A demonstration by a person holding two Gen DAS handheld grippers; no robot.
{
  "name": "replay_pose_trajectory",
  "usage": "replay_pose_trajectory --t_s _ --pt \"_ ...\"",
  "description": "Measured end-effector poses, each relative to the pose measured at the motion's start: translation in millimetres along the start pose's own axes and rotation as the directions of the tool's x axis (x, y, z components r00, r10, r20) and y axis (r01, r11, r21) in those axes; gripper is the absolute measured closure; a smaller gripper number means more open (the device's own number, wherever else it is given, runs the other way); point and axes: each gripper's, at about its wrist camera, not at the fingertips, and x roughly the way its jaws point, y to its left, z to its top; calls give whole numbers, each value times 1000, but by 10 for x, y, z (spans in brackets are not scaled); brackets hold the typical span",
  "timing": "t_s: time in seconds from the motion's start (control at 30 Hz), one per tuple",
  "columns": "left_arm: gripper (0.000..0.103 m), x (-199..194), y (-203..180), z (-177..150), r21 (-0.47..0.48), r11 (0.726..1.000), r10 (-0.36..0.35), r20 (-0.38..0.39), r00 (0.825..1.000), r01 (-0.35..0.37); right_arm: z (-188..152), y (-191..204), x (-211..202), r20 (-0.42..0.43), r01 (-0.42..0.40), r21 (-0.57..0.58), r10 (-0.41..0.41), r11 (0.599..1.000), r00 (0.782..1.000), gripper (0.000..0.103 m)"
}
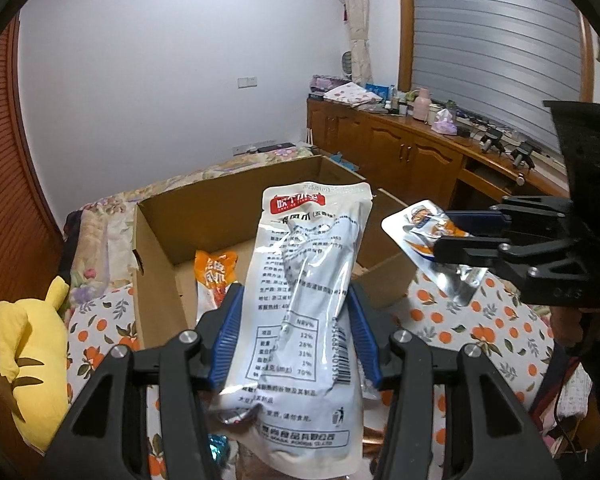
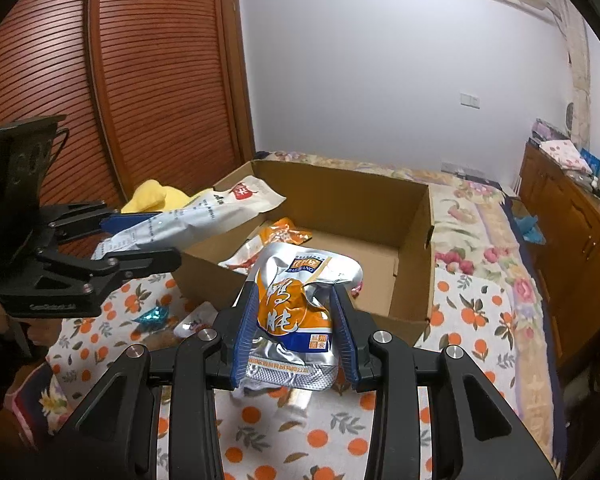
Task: Organize snacks
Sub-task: 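Carry both bags over the box and open both tools to drop them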
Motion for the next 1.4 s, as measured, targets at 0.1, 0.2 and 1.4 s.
replay_pose_trajectory --t_s 0.1,0.2,1.4 --pt "53 113 58 30 3 1000 15 -18 1000 -15 56 -28 75 -13 8 -5 -8 1000 1000 67" --pt "53 205 112 66 -1 1000 31 -30 999 -31 98 -74 146 -26 18 -3 -18 1000 1000 67" --pt "38 681 641 217 -161 982 95 -32 995 -99 265 -591 1063 -109 77 185 -58 980 992 66"
